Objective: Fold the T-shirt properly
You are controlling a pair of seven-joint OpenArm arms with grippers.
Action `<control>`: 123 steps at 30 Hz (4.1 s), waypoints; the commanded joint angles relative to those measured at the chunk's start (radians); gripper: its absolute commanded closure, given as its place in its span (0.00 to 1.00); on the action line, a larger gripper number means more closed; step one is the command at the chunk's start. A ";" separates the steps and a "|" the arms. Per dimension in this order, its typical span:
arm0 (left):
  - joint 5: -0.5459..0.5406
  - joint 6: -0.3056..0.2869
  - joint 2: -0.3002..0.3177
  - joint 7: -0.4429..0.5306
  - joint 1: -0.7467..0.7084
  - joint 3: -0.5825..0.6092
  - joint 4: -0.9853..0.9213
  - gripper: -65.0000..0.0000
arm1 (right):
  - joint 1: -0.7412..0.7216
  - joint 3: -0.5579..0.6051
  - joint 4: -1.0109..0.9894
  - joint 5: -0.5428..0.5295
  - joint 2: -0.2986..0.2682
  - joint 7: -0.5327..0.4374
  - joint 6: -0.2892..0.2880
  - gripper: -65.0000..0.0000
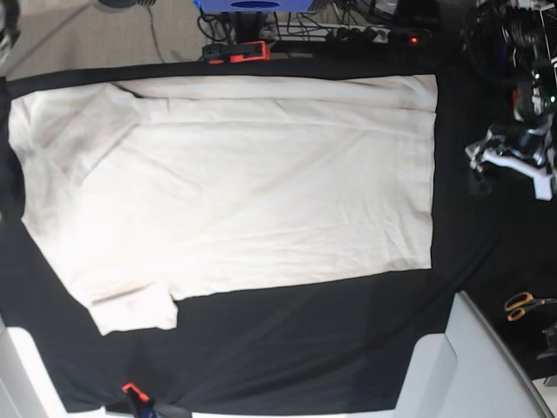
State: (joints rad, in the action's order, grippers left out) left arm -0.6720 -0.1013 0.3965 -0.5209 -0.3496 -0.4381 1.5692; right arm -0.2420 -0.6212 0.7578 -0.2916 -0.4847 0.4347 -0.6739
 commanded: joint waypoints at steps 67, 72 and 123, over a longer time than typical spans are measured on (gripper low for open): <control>0.266 0.008 0.035 0.018 0.024 0.235 0.017 0.14 | -0.216 0.754 -0.489 0.087 0.002 -0.612 0.322 1.00; 0.266 0.008 0.035 0.018 0.024 0.233 0.017 0.14 | -0.087 0.674 -0.298 0.087 0.002 -0.604 0.322 1.00; 0.266 0.008 0.035 0.018 0.034 0.241 0.013 0.14 | -0.024 0.335 0.437 0.090 0.149 0.284 0.242 0.43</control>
State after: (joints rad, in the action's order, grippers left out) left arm -0.4034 -0.1001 0.4164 -0.5209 -0.3187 -0.1890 1.5661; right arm -0.2531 -0.2810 1.1675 -0.1997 -0.3191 0.7341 -0.4431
